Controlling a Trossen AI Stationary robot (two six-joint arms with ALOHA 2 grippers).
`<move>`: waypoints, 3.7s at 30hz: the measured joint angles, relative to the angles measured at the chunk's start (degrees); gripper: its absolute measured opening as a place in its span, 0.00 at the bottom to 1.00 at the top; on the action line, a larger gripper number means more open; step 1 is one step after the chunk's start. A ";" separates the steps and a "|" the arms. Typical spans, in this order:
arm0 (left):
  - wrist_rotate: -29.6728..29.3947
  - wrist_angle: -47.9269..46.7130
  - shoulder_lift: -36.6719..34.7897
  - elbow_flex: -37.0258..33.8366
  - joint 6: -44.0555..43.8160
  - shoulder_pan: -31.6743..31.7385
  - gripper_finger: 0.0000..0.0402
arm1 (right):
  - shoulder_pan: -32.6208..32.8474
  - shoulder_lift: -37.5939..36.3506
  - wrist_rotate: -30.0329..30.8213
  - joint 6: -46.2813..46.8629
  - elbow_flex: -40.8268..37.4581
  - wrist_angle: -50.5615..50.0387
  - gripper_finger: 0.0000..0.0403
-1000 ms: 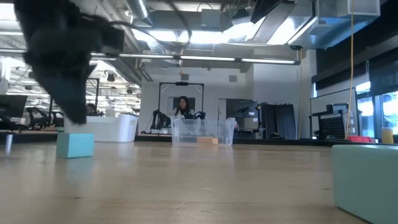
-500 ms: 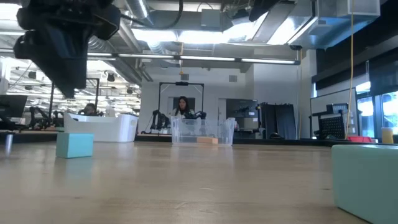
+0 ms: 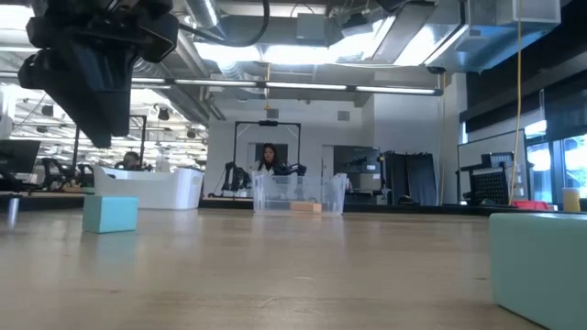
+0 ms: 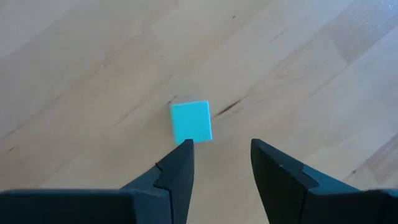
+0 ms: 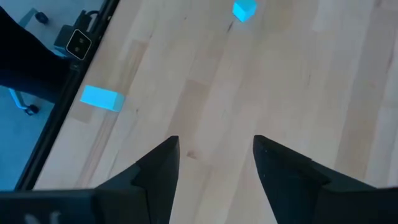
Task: Sort & place blocks by color
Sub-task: Put the left blue block into the white bin
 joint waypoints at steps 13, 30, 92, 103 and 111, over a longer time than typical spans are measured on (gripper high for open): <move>-0.06 -0.01 0.00 0.02 -0.35 0.00 0.37 | 0.00 0.00 0.00 -0.04 0.00 0.07 0.51; -0.04 0.43 -0.02 0.05 -3.17 -0.46 0.37 | 0.00 0.00 0.00 -0.04 0.00 0.07 0.51; 2.45 4.57 15.58 0.26 -0.68 4.09 0.59 | -0.02 -0.04 0.00 -0.07 0.00 2.43 0.51; 1.69 4.24 15.81 0.20 -1.32 3.14 0.59 | -0.02 -0.04 0.00 -0.06 0.00 3.64 0.51; 0.01 2.90 15.96 0.13 -1.32 2.83 0.53 | -0.02 -0.04 0.00 -0.04 0.00 3.75 0.51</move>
